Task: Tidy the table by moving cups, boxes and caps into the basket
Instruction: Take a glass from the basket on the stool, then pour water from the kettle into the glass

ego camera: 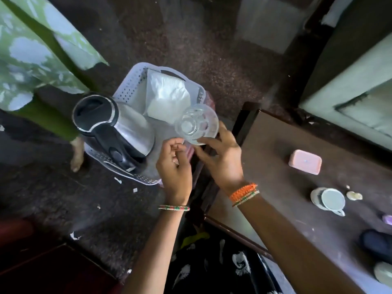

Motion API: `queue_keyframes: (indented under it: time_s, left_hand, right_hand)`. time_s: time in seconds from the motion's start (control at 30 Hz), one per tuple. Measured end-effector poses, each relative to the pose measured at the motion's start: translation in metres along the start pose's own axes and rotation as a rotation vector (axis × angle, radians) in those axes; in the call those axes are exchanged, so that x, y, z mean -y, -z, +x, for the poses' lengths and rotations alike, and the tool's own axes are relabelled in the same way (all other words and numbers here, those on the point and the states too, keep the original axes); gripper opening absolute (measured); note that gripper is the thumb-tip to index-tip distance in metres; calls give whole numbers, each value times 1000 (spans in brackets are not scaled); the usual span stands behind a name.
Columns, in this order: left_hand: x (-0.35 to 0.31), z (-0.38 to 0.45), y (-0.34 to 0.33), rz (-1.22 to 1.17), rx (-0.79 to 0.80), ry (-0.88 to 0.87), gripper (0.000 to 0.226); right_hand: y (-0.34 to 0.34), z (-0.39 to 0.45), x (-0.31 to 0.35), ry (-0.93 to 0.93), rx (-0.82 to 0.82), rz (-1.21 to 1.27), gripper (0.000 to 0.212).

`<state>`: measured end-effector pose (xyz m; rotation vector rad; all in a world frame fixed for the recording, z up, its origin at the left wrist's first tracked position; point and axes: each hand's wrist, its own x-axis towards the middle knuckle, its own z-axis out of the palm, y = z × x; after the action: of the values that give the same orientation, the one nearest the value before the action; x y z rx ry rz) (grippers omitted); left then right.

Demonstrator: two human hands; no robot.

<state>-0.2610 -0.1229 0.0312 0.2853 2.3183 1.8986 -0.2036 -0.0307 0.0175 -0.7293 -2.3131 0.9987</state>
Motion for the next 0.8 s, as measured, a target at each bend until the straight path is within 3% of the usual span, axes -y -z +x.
queue_keyframes:
  time_s: [0.13, 0.3, 0.37, 0.53, 0.8]
  left_hand:
    - [1, -33, -49, 96, 282, -10, 26]
    - [39, -103, -104, 369, 880, -94, 39]
    - [55, -127, -119, 479, 1014, -139, 44]
    - [69, -166, -161, 599, 1251, -112, 51]
    - [75, -181, -196, 684, 1328, -245, 52]
  right_hand:
    - [70, -48, -42, -175, -164, -21, 17]
    - [143, -148, -118, -517, -119, -194, 15]
    - [161, -187, -138, -615, -83, -240, 15]
    - [188, -233, -166, -738, -86, -264, 13]
    - [174, -251, -183, -773, -43, -194, 22]
